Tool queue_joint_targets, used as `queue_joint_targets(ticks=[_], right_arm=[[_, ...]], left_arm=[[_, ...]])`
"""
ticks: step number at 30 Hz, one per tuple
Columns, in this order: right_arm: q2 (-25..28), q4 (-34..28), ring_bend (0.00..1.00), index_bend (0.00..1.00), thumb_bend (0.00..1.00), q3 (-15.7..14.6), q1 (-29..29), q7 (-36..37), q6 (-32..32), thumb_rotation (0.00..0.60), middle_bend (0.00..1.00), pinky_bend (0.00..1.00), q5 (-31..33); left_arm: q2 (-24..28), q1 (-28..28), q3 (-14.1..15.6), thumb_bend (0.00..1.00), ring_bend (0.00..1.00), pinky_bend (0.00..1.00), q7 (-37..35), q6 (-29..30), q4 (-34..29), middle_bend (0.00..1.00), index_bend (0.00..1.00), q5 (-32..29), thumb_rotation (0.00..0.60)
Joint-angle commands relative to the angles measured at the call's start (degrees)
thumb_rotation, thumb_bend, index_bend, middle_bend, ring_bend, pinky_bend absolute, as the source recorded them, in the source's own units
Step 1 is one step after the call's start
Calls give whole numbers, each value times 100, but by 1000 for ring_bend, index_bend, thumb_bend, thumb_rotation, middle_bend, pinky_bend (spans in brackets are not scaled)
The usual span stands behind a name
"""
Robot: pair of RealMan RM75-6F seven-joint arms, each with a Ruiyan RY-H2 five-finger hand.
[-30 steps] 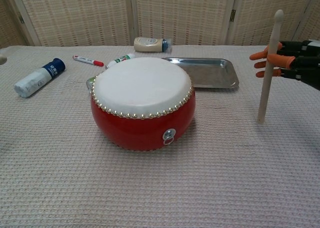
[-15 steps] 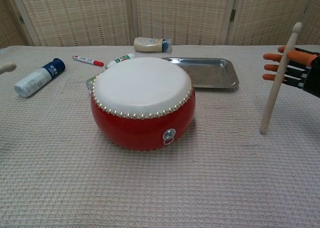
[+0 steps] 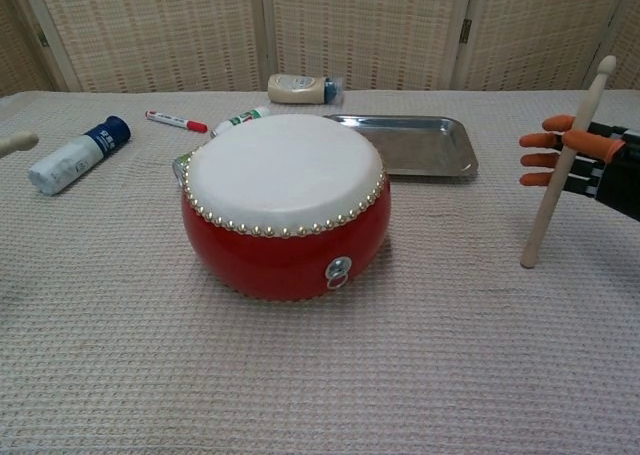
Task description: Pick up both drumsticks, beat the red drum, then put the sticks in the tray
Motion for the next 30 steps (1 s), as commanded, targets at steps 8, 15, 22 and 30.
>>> queue_joint_targets(ticks=[8, 15, 22, 30], right_arm=[[-100, 59, 430, 624, 92, -206, -22, -270, -118, 600, 497, 459, 73], [-192, 81, 498, 718, 60, -322, 27, -447, -201, 600, 567, 500, 65], [-273, 70, 563, 772, 59, -365, 57, -696, -292, 600, 629, 557, 117], [-303, -20, 626, 837, 59, -450, 90, -1078, -341, 599, 670, 617, 97]], left_arm=[[37, -7, 42, 632, 1000, 1000, 29, -27, -51, 1000, 1000, 47, 600], [47, -16, 67, 632, 1000, 1000, 35, -51, -63, 1000, 1000, 73, 600], [38, -24, 79, 633, 1000, 1000, 14, -71, -45, 1000, 1000, 82, 600], [19, -40, 89, 632, 1000, 1000, -21, -93, -6, 1000, 1000, 95, 600]])
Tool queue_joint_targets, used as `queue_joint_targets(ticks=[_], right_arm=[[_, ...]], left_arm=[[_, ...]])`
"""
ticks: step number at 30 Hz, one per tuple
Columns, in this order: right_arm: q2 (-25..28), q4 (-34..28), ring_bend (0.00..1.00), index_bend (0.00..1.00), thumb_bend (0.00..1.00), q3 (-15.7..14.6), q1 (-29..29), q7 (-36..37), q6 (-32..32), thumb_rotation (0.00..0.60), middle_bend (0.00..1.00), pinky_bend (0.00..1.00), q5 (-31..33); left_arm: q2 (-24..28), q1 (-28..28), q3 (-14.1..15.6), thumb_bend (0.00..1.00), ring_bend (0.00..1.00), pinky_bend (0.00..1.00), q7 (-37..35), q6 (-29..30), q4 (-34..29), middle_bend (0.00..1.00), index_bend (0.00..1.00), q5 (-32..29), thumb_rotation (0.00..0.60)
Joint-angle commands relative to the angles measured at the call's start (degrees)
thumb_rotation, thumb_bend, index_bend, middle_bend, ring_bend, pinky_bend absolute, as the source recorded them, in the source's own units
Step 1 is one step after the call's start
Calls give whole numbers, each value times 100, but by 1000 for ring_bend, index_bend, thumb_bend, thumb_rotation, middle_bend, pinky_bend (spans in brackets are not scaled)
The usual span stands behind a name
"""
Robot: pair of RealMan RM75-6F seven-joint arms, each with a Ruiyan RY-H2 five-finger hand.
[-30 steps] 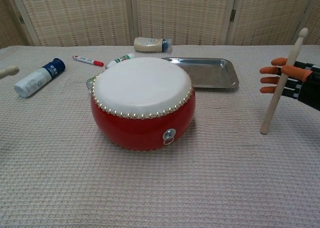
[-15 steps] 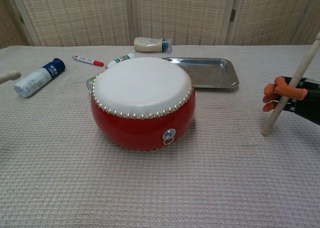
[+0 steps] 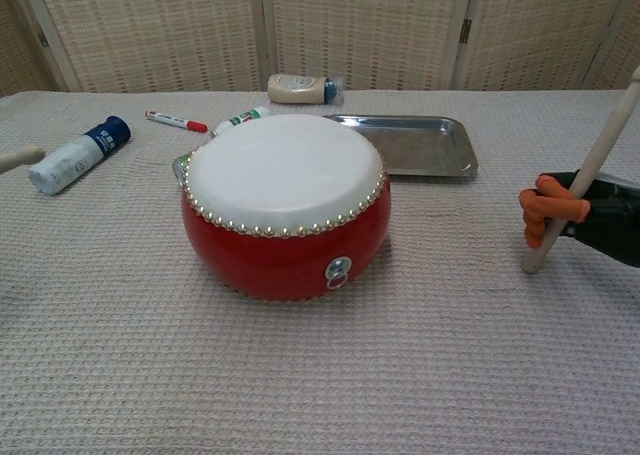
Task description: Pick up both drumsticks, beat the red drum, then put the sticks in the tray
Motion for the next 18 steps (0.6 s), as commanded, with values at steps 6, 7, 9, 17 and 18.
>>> queue_joint_targets(ticks=[6, 7, 9, 17, 18], right_arm=[[-92, -57, 639, 871, 60, -63, 42, -291, -170, 600, 684, 637, 37], [-108, -54, 643, 876, 62, -67, 48, -319, -186, 600, 688, 644, 40], [-148, -44, 658, 908, 94, -66, 60, -393, -209, 600, 707, 661, 51], [-260, -15, 819, 1000, 339, -91, 129, -644, -328, 600, 869, 796, 60], [-288, -8, 838, 1000, 375, -89, 138, -709, -339, 600, 884, 815, 62]], left_arm=[[-21, -6, 9, 632, 1000, 1000, -44, -9, 44, 1000, 1000, 7, 600], [-22, -4, 11, 633, 1000, 1000, -50, -9, 51, 1000, 1000, 5, 600], [-24, -1, 15, 633, 1000, 1000, -66, -9, 65, 1000, 1000, 4, 600], [-35, -4, 28, 633, 1000, 1000, -116, -29, 120, 1000, 1000, 4, 600], [-38, -7, 31, 632, 1000, 1000, -119, -38, 127, 1000, 1000, 4, 600]])
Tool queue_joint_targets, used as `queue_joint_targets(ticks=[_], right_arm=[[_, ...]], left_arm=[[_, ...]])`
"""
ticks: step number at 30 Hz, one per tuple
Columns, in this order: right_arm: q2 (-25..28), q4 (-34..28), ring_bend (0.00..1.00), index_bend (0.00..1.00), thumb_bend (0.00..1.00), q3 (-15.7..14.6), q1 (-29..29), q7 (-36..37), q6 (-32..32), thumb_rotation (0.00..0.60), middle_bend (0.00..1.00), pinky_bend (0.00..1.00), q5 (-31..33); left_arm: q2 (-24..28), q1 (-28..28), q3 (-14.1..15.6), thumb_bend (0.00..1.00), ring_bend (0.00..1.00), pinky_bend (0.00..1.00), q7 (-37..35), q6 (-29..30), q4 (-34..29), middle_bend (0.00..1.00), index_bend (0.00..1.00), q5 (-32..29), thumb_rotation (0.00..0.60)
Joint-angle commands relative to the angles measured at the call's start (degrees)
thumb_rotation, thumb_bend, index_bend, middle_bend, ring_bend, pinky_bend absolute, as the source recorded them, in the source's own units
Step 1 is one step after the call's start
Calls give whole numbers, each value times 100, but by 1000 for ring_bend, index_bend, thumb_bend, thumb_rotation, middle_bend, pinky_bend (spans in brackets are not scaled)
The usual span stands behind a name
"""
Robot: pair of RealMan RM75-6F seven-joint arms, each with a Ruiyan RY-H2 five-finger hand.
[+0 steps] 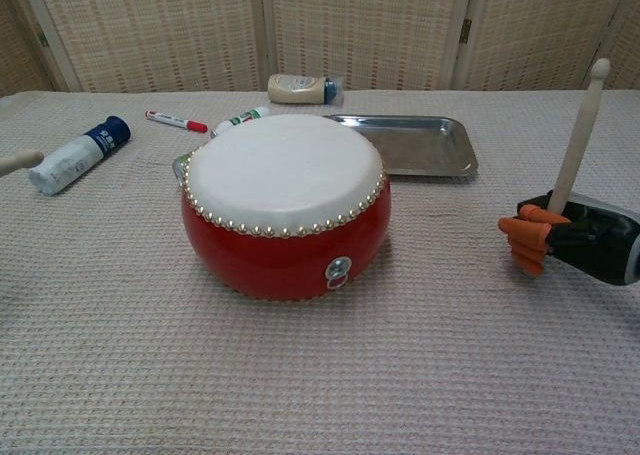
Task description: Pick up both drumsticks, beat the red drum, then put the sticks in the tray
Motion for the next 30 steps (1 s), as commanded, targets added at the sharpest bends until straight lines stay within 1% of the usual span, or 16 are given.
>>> queue_joint_targets(ticks=[1, 5, 7, 10, 13, 14, 15, 17, 20, 23, 26, 29, 30], right_arm=[[-71, 22, 854, 1000, 411, 0, 27, -153, -34, 600, 898, 833, 7], [-166, 57, 950, 1000, 615, 37, 50, -394, -43, 600, 974, 938, 37], [-188, 51, 988, 1000, 689, 25, 75, -484, -78, 600, 997, 984, 28], [-239, 66, 1000, 1000, 758, 67, 86, -682, -40, 600, 1000, 1000, 52], [-211, 36, 1000, 1000, 853, 85, 133, -957, 33, 600, 1000, 1000, 15], [-185, 22, 1000, 1000, 881, 82, 154, -1094, 50, 600, 1000, 1000, -7], [-144, -16, 1000, 1000, 930, 105, 184, -1315, 63, 600, 1000, 1000, -9], [-39, -139, 1000, 1000, 987, 143, 236, -1720, 47, 600, 1000, 1000, 1], [309, -609, 1000, 1000, 1000, 242, 348, -2435, -51, 600, 1000, 1000, 68], [885, -1328, 1000, 1000, 1000, 300, 507, -3431, -261, 600, 1000, 1000, 104], [1662, -2343, 1000, 1000, 1000, 453, 698, -4647, -574, 600, 1000, 1000, 269], [2284, -3172, 1000, 1000, 1000, 653, 874, -5569, -922, 600, 1000, 1000, 544], [2521, -3473, 1000, 1000, 1000, 745, 969, -5975, -1111, 600, 1000, 1000, 688]], left_arm=[[-5, -7, 4, 633, 1000, 1000, -9, -15, 10, 1000, 1000, 1, 600], [-24, -21, 8, 632, 1000, 1000, -50, -47, 45, 1000, 1000, -4, 600], [-42, -27, 4, 633, 1000, 1000, -82, -59, 73, 1000, 1000, -12, 600], [-61, -38, 9, 633, 1000, 1000, -117, -73, 112, 1000, 1000, -2, 600], [-66, -46, 15, 632, 1000, 1000, -128, -83, 144, 1000, 1000, 7, 600], [-64, -47, 15, 632, 1000, 1000, -136, -85, 151, 1000, 1000, 4, 600], [-61, -48, 13, 632, 1000, 1000, -146, -89, 161, 1000, 1000, -2, 600], [-53, -49, 12, 632, 1000, 1000, -153, -93, 177, 1000, 1000, -6, 600], [-26, -64, 16, 632, 1000, 1000, -136, -112, 196, 1000, 1000, 2, 600], [20, -94, 10, 633, 1000, 1000, -82, -112, 185, 1000, 1000, 36, 600], [95, -152, -20, 633, 1000, 1000, 2, -91, 131, 1000, 1000, 102, 600], [173, -230, -73, 632, 1000, 1000, 110, -79, 62, 1000, 1000, 158, 600], [208, -273, -107, 632, 1000, 1000, 164, -78, 24, 1000, 1000, 178, 600]])
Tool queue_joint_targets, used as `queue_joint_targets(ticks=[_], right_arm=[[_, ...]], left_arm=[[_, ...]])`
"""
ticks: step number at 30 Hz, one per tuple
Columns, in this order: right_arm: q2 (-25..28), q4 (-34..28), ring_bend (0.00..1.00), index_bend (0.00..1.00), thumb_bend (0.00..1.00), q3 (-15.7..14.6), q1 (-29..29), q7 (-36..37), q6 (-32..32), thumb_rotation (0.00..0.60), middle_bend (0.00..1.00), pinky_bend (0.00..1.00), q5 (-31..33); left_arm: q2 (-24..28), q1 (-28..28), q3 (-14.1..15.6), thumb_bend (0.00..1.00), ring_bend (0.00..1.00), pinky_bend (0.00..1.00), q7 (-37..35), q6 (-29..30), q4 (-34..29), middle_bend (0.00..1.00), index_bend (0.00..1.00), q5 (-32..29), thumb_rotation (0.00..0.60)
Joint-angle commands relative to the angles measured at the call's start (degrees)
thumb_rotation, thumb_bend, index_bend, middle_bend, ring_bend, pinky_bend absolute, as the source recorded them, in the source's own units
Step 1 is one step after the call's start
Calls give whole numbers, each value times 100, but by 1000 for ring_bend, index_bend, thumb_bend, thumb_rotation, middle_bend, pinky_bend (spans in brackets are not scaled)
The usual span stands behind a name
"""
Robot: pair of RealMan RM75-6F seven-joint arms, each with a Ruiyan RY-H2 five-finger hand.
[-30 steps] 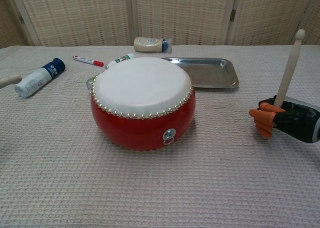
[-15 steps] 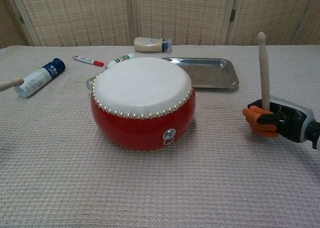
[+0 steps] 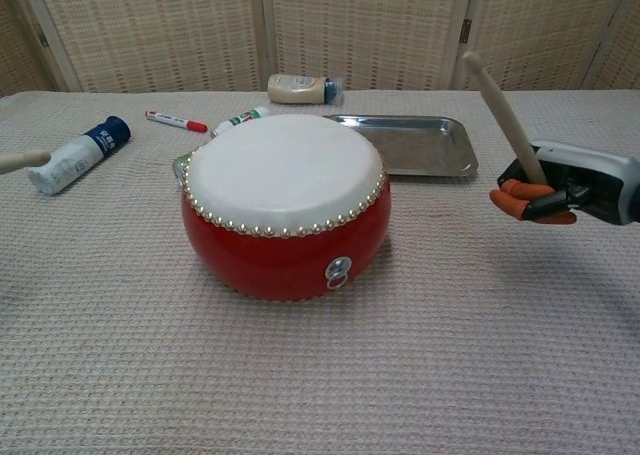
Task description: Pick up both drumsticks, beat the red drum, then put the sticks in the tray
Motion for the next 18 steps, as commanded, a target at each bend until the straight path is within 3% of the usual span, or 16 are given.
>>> queue_joint_targets(ticks=[1, 6, 11, 18], right_arm=[[1337, -1638, 1000, 1000, 1000, 439, 478, -1950, -819, 600, 1000, 1000, 575], [1764, -2231, 1000, 1000, 1000, 811, 971, -3664, -1709, 600, 1000, 1000, 1421], [1741, -2312, 1000, 1000, 1000, 1038, 1483, -4957, -2333, 600, 1000, 1000, 2328], [1308, -2056, 1000, 1000, 1000, 967, 2131, -6485, -2638, 600, 1000, 1000, 3612]], left_arm=[[88, -109, -83, 632, 1000, 1000, 131, 7, -97, 1000, 1000, 62, 600], [256, -405, -273, 632, 1000, 1000, 533, -128, -313, 1000, 1000, 123, 600], [436, -741, -519, 633, 1000, 1000, 959, -478, -557, 1000, 1000, -78, 600], [539, -1174, -899, 631, 1000, 1000, 1863, -906, -920, 1000, 1000, -577, 600]])
